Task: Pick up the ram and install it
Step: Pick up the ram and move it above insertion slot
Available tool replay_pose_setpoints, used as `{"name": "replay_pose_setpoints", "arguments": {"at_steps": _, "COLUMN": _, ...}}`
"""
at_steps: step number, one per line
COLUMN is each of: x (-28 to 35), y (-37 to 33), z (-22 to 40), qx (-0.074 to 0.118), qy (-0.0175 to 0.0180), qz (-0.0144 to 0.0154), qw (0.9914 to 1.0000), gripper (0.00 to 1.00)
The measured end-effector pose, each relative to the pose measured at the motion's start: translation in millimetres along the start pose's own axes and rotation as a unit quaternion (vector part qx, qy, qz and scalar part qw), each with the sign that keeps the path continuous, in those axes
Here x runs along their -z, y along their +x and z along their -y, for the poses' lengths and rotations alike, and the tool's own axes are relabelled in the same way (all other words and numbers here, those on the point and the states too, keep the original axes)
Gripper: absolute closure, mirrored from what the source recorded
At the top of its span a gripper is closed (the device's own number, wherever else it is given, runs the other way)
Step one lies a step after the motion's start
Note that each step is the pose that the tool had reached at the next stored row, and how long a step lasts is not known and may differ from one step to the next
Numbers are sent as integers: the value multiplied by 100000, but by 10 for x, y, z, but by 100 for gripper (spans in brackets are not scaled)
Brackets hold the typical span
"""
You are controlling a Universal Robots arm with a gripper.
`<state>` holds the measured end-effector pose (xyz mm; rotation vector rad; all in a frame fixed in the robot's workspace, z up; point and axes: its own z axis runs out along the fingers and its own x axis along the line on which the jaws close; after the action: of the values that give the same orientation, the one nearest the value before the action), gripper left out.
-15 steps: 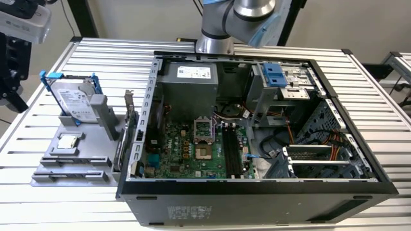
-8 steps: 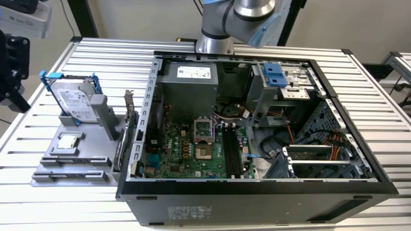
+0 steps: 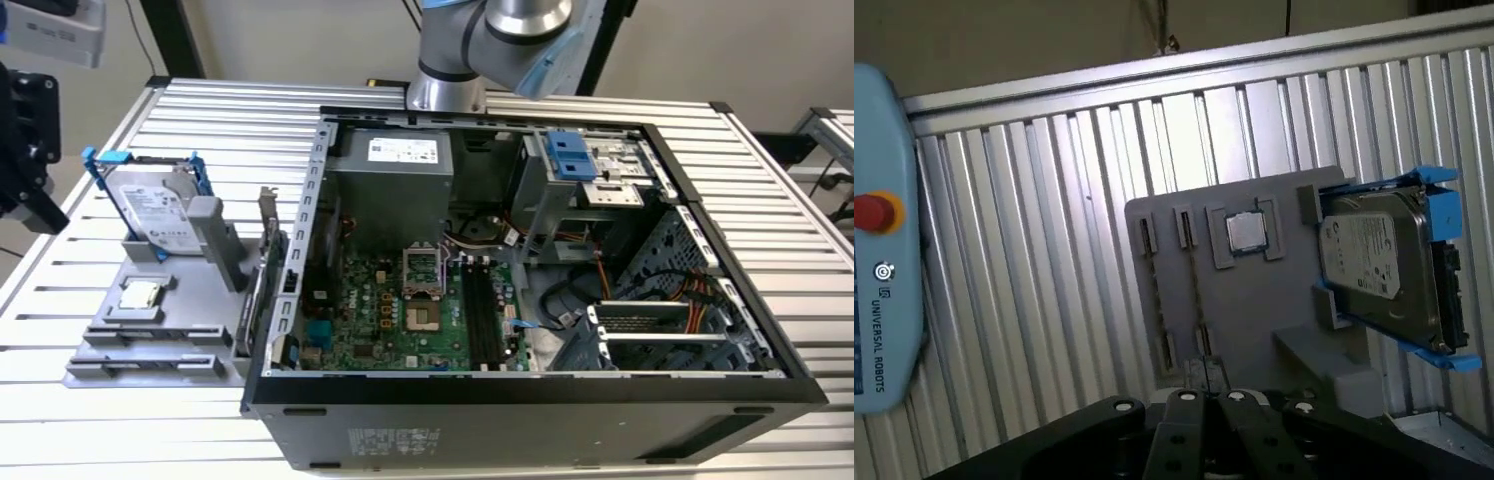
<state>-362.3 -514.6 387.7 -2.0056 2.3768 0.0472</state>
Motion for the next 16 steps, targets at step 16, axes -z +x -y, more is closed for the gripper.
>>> {"name": "replay_pose_setpoints", "arguments": {"at_steps": 16, "x": 0, "y": 0, "z": -1, "qx": 11043, "qy": -438, "qz": -29, "qw": 99387, "gripper": 100}}
